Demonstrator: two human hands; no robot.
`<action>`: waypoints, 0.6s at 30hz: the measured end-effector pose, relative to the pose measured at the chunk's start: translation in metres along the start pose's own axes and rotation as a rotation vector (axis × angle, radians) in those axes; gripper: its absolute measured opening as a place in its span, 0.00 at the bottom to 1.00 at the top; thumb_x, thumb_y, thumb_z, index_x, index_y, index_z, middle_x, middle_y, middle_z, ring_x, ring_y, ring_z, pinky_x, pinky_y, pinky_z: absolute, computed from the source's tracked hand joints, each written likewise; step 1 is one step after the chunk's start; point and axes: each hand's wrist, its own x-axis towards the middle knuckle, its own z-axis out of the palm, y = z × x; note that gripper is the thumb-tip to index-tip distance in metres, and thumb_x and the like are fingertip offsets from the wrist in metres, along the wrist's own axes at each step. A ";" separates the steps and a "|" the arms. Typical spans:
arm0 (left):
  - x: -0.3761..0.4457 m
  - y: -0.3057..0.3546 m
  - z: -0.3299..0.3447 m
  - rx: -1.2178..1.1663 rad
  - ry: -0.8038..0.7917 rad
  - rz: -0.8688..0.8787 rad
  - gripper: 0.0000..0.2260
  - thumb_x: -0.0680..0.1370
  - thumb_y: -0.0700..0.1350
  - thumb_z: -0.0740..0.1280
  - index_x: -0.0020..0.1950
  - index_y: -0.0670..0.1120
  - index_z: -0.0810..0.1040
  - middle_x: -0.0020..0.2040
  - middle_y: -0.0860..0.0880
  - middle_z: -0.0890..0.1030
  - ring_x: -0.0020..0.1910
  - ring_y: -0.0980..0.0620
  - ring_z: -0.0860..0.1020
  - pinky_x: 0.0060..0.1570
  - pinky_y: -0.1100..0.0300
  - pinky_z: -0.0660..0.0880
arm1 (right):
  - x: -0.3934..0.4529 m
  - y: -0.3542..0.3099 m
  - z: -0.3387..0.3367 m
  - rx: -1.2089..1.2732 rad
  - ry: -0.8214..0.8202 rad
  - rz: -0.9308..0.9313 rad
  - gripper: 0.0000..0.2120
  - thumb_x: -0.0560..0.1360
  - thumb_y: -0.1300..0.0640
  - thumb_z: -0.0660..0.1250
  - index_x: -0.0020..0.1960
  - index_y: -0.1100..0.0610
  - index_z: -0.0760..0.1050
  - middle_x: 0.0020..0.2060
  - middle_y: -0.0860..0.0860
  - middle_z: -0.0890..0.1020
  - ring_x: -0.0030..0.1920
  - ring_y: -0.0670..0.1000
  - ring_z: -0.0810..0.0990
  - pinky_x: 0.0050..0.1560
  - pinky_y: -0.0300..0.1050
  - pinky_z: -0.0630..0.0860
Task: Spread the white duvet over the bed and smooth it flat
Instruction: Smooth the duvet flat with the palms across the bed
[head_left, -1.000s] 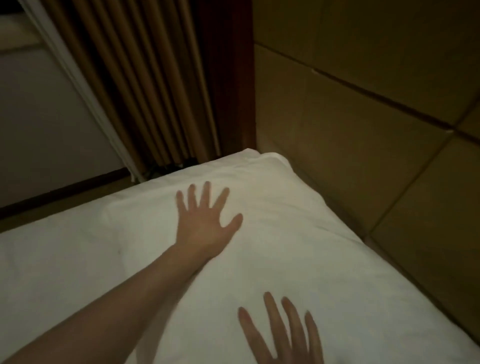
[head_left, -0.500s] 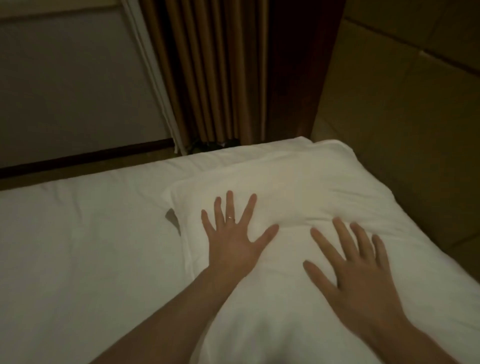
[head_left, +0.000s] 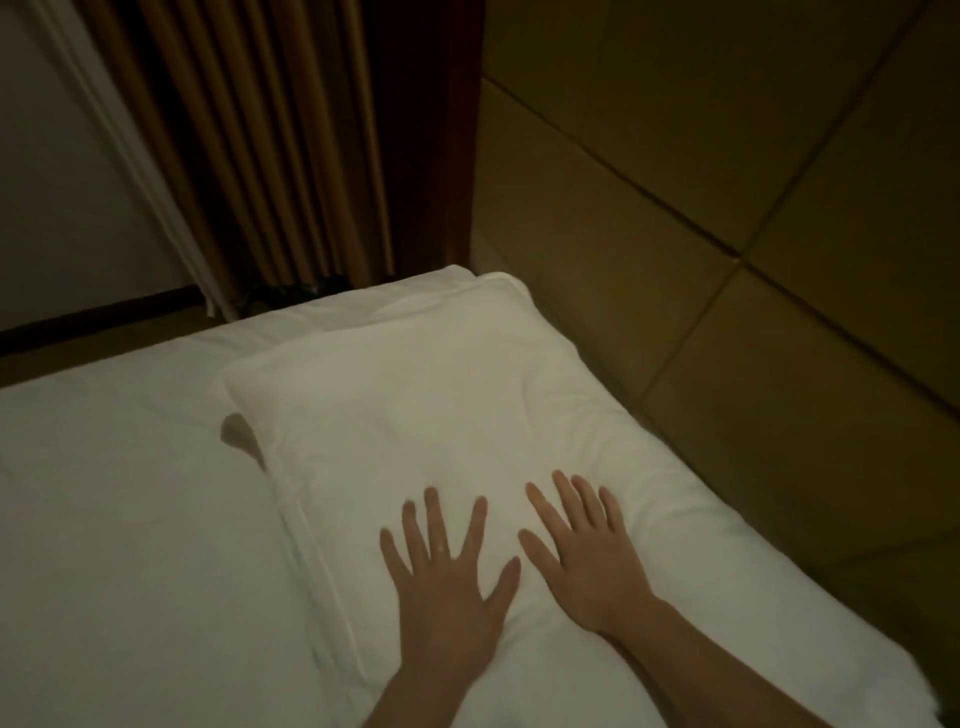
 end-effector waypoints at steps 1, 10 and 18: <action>-0.021 0.006 0.005 0.007 -0.014 -0.002 0.32 0.76 0.70 0.51 0.77 0.59 0.62 0.79 0.40 0.56 0.77 0.36 0.55 0.71 0.31 0.51 | -0.022 0.005 -0.001 0.006 0.005 0.025 0.30 0.79 0.32 0.35 0.79 0.40 0.43 0.78 0.47 0.42 0.79 0.53 0.43 0.75 0.54 0.36; -0.161 0.055 0.007 0.001 -0.151 0.131 0.35 0.74 0.68 0.56 0.77 0.52 0.65 0.78 0.37 0.57 0.76 0.34 0.58 0.69 0.30 0.55 | -0.181 -0.004 0.012 0.062 -0.024 0.228 0.30 0.80 0.39 0.30 0.80 0.45 0.44 0.78 0.47 0.43 0.79 0.50 0.44 0.76 0.49 0.34; -0.216 0.042 0.055 0.028 -0.103 0.266 0.45 0.70 0.74 0.62 0.79 0.50 0.58 0.79 0.38 0.54 0.77 0.37 0.54 0.70 0.29 0.52 | -0.167 0.055 0.011 -0.071 -0.068 0.017 0.31 0.80 0.32 0.40 0.79 0.41 0.40 0.79 0.48 0.40 0.78 0.49 0.35 0.77 0.53 0.37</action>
